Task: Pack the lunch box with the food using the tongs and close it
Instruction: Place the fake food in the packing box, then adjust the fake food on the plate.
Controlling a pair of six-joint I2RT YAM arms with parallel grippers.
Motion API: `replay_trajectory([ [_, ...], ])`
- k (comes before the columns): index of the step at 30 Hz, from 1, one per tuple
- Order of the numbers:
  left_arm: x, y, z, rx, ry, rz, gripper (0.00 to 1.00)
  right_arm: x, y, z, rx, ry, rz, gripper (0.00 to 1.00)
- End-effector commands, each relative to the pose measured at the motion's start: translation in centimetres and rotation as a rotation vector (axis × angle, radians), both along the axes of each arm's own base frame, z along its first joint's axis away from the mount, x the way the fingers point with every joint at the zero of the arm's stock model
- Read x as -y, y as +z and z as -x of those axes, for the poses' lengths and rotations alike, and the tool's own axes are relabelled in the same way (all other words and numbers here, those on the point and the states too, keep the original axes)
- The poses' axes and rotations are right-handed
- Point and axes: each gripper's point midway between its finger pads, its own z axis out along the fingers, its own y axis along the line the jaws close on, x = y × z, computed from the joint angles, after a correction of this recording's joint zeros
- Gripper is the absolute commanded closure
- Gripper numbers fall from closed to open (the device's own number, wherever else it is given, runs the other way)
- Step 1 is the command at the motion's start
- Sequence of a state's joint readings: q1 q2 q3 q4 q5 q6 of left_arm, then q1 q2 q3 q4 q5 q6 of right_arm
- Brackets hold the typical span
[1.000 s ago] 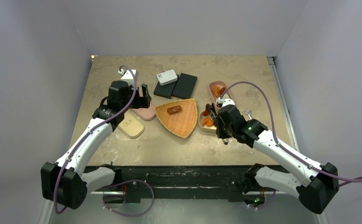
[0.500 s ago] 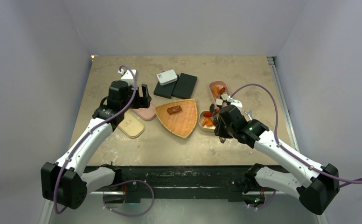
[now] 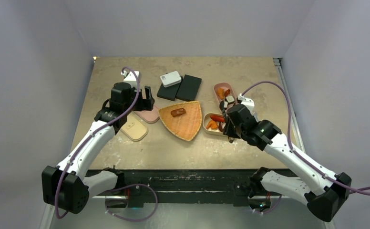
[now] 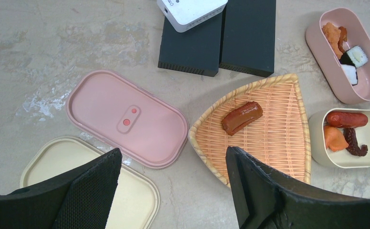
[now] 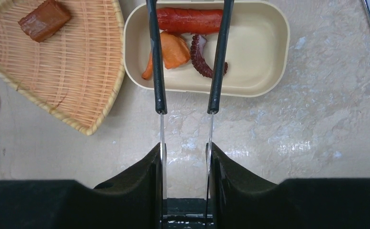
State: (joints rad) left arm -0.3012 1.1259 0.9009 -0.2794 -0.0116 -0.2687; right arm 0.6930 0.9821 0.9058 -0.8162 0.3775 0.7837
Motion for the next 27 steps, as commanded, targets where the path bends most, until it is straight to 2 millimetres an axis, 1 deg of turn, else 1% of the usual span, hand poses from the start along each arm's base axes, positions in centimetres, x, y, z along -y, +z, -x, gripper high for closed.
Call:
replay_trajectory([
  [1, -0.1, 0.3, 0.0, 0.018, -0.005, 0.002, 0.21, -0.1, 2.2, -1.1, 0.076, -0.006, -0.021, 0.61],
  [2, -0.1, 0.3, 0.0, 0.019, -0.005, 0.002, 0.21, -0.4, 2.3, -1.4, 0.095, 0.020, -0.014, 0.62],
  [6, -0.1, 0.3, 0.0, 0.017, -0.004, 0.003, 0.21, -3.0, 2.5, -1.5, 0.104, 0.177, -0.062, 0.67],
  [8, -0.1, 0.2, 0.0, 0.016, -0.004, 0.003, 0.21, -3.8, 2.4, -1.5, 0.108, 0.228, -0.070, 0.69],
  [11, -0.1, 0.2, 0.0, 0.014, -0.004, 0.003, 0.21, -4.6, 2.8, -1.7, 0.121, 0.276, -0.076, 0.70],
  [15, -0.2, 0.3, 0.0, 0.016, -0.002, 0.000, 0.21, -6.8, 3.5, -1.6, 0.142, 0.399, -0.120, 0.70],
  [18, -0.2, 0.2, 0.0, 0.014, -0.002, -0.001, 0.21, -8.2, 2.8, -1.8, 0.123, 0.458, -0.123, 0.70],
  [20, -0.2, 0.2, 0.0, 0.014, -0.002, -0.001, 0.21, -9.1, 2.6, -2.2, 0.120, 0.480, -0.128, 0.68],
  [22, -0.2, 0.1, 0.0, 0.011, -0.002, -0.002, 0.21, -9.9, 2.7, -2.7, 0.135, 0.500, -0.142, 0.67],
  [27, -0.1, 0.1, 0.0, 0.011, -0.003, 0.000, 0.21, -11.4, 1.8, -3.9, 0.117, 0.518, -0.141, 0.66],
])
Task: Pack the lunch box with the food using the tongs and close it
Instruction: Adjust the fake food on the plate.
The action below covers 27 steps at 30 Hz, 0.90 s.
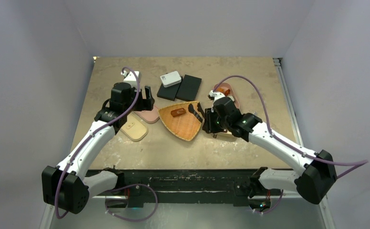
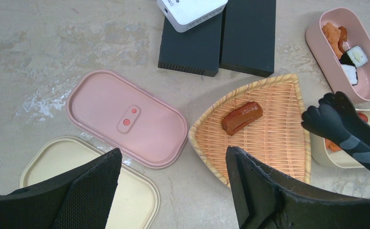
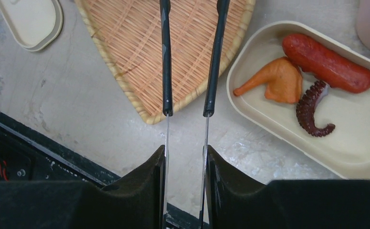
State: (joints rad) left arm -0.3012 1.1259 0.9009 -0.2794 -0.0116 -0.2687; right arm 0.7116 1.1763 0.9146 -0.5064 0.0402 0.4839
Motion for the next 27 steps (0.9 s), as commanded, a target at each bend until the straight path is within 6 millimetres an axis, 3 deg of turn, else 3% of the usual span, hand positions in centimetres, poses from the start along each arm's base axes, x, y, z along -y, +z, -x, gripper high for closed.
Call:
replay_trajectory([
  [1, -0.1, 0.1, 0.0, 0.013, -0.004, 0.001, 0.21, -3.1, 2.7, -2.1, 0.084, 0.067, -0.089, 0.66],
  [11, 0.0, 0.1, -0.1, 0.012, -0.003, 0.004, 0.21, -5.6, 0.7, -3.1, 0.050, 0.125, -0.118, 0.67],
  [27, 0.2, -0.1, 0.1, 0.006, -0.020, 0.010, 0.21, -5.7, -2.0, -3.5, -0.003, 0.117, -0.064, 0.67],
])
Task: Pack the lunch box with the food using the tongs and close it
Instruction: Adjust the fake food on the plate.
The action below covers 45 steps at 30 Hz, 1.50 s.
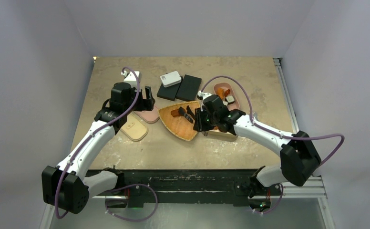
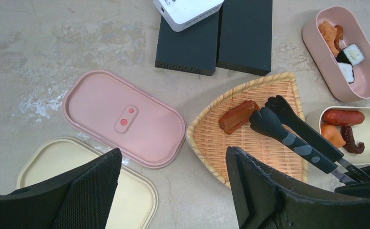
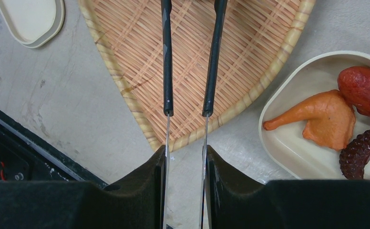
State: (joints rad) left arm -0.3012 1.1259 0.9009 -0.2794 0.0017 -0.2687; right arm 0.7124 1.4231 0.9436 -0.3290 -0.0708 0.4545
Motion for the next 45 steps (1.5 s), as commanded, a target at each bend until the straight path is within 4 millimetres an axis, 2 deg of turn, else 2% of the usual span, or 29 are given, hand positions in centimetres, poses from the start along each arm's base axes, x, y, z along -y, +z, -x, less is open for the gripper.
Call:
replay_trajectory([
  [1, 0.0, 0.0, 0.0, 0.009, -0.008, 0.004, 0.21, -1.5, 2.2, -1.4, 0.065, 0.020, -0.051, 0.67],
  [17, -0.1, -0.2, -0.1, 0.004, -0.004, 0.001, 0.21, -2.0, 1.6, -1.5, 0.063, 0.064, -0.043, 0.67],
  [24, -0.1, -0.2, -0.1, 0.005, -0.003, 0.001, 0.21, -2.1, 2.1, 0.9, 0.033, 0.157, -0.082, 0.68],
  [30, 0.0, -0.2, -0.1, 0.004, -0.006, 0.001, 0.21, -2.5, 2.5, 4.4, -0.016, 0.308, -0.139, 0.69],
  [32, 0.0, -0.3, -0.1, 0.002, -0.007, 0.002, 0.21, -2.5, 2.6, 4.8, -0.015, 0.324, -0.135, 0.70],
  [37, 0.0, -0.3, -0.1, 0.000, -0.005, 0.002, 0.21, -1.6, 4.3, 2.3, 0.068, 0.200, -0.079, 0.69],
  [40, 0.0, -0.3, 0.0, 0.002, -0.005, 0.000, 0.21, -1.0, 3.7, 0.8, 0.054, 0.096, -0.034, 0.69],
  [45, -0.1, -0.3, -0.1, 0.003, -0.003, 0.000, 0.21, -1.4, 2.8, -1.5, 0.073, 0.049, -0.009, 0.69],
])
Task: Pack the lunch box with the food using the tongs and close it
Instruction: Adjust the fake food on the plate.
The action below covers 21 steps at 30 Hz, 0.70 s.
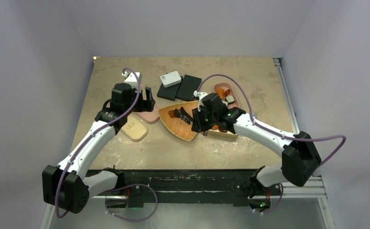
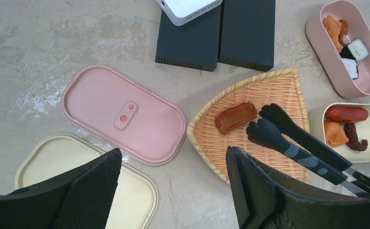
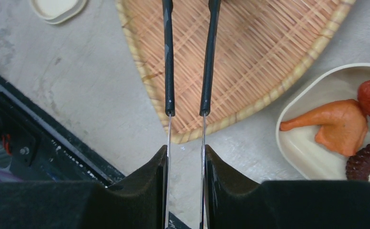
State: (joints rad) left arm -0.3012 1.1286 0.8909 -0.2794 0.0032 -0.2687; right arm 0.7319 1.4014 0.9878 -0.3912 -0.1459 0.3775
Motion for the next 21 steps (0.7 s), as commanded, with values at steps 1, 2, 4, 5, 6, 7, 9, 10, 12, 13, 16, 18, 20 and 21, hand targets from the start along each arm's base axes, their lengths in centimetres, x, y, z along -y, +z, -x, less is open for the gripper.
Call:
replay_trajectory([
  [1, -0.1, 0.2, -0.2, 0.015, -0.002, 0.003, 0.21, -0.6, 1.2, -3.4, 0.073, -0.081, -0.006, 0.69],
  [2, 0.0, 0.2, -0.2, 0.014, -0.003, 0.003, 0.21, -0.9, 1.4, -3.9, 0.083, -0.079, -0.010, 0.69],
  [4, 0.0, 0.2, -0.2, 0.013, -0.003, 0.003, 0.21, -1.3, 1.9, -4.7, 0.102, -0.078, -0.012, 0.69],
  [5, 0.0, 0.2, -0.2, 0.015, -0.003, 0.004, 0.21, -1.3, 1.7, -5.0, 0.104, -0.080, -0.002, 0.69],
  [6, 0.0, 0.3, -0.2, 0.016, -0.002, 0.004, 0.21, -1.4, 1.8, -5.3, 0.110, -0.082, 0.004, 0.69],
  [7, 0.0, 0.3, -0.2, 0.015, -0.003, 0.004, 0.21, -1.4, 1.8, -5.5, 0.114, -0.083, 0.010, 0.69],
  [9, 0.0, 0.3, -0.2, 0.015, -0.002, 0.003, 0.21, -1.4, 1.8, -5.8, 0.121, -0.085, 0.017, 0.69],
  [10, -0.1, 0.2, -0.2, 0.014, -0.001, 0.003, 0.21, -1.3, 1.9, -5.9, 0.125, -0.088, 0.019, 0.69],
  [12, 0.0, 0.3, -0.2, 0.016, -0.001, 0.004, 0.21, -1.2, 1.9, -6.1, 0.130, -0.092, 0.024, 0.69],
  [13, -0.1, 0.2, -0.2, 0.013, -0.001, 0.003, 0.21, -1.1, 1.7, -6.1, 0.128, -0.089, 0.027, 0.69],
  [16, 0.0, 0.1, -0.2, 0.011, -0.004, 0.003, 0.21, -1.2, 1.1, -6.0, 0.115, -0.078, 0.031, 0.69],
  [18, 0.0, 0.1, -0.2, 0.012, -0.004, 0.003, 0.21, -1.3, 0.6, -5.8, 0.102, -0.068, 0.032, 0.69],
  [20, 0.0, 0.2, -0.2, 0.012, -0.003, 0.003, 0.21, -1.4, 0.1, -5.5, 0.090, -0.058, 0.031, 0.69],
  [21, 0.0, 0.1, -0.2, 0.010, -0.005, 0.003, 0.21, -1.4, -0.1, -5.4, 0.086, -0.053, 0.028, 0.69],
])
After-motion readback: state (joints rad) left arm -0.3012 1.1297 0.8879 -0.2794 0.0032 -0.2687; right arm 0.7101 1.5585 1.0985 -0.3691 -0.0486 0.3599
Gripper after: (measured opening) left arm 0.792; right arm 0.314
